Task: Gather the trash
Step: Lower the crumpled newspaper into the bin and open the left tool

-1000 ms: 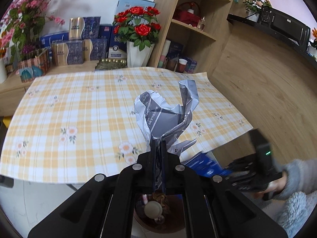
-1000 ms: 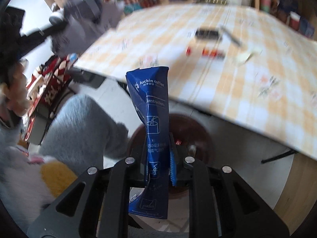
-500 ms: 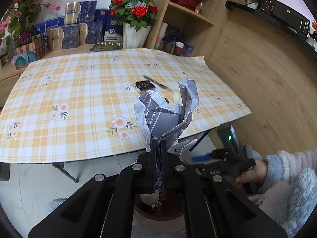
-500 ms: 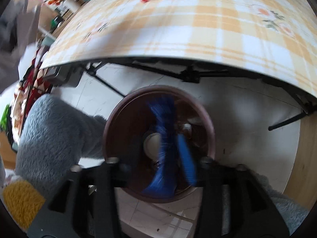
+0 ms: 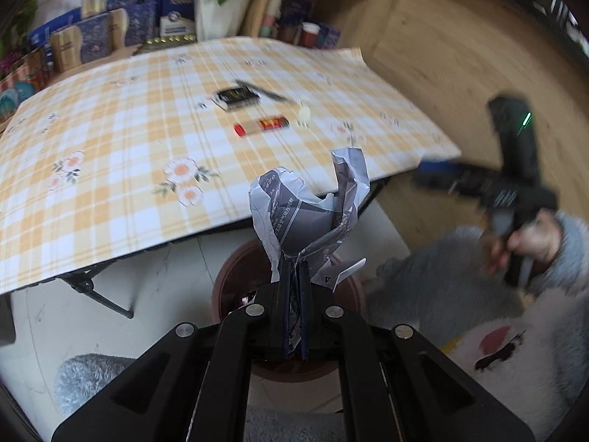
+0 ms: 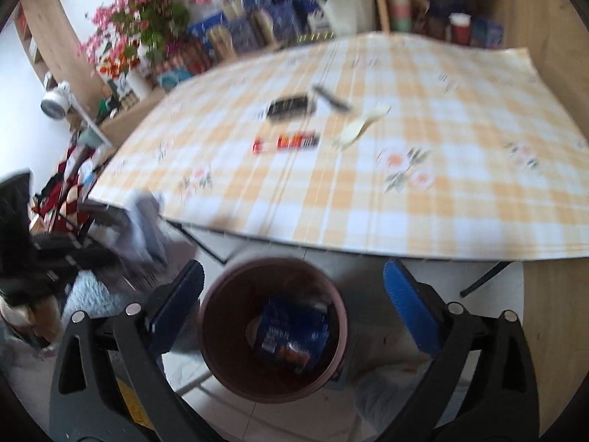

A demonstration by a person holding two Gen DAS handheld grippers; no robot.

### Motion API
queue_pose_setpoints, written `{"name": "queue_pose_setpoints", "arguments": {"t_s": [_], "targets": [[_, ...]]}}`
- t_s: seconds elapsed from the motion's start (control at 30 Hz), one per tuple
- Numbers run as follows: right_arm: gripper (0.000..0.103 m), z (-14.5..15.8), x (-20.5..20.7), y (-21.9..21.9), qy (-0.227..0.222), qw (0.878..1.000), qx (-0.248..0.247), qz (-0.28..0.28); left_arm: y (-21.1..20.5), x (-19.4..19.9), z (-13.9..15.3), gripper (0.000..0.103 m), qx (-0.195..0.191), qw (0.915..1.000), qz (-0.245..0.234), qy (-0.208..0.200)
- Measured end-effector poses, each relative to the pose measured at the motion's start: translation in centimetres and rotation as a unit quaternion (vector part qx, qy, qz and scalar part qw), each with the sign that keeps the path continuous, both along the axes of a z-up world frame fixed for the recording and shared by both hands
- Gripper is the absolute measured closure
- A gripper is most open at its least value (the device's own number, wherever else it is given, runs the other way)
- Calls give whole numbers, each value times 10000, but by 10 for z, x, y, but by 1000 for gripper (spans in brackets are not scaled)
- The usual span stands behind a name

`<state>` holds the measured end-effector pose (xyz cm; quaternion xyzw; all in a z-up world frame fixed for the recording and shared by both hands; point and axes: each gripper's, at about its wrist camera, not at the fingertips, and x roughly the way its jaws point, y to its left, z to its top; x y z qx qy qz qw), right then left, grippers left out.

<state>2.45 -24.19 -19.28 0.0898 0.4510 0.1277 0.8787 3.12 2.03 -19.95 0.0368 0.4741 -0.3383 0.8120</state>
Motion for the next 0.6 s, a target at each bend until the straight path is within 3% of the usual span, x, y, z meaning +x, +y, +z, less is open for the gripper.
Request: {"name": "queue_pose_setpoints", "arguments": {"t_s": [0.27,0.6], "targets": [[6,40,-3,-16,-543,9982,-184,-183,-26,6,-36,98,765,9958,-444,251],[6,53,0,-11,-680,9972,-295,-91,-47,7,-80,98,1466,9836,-879,572]]}}
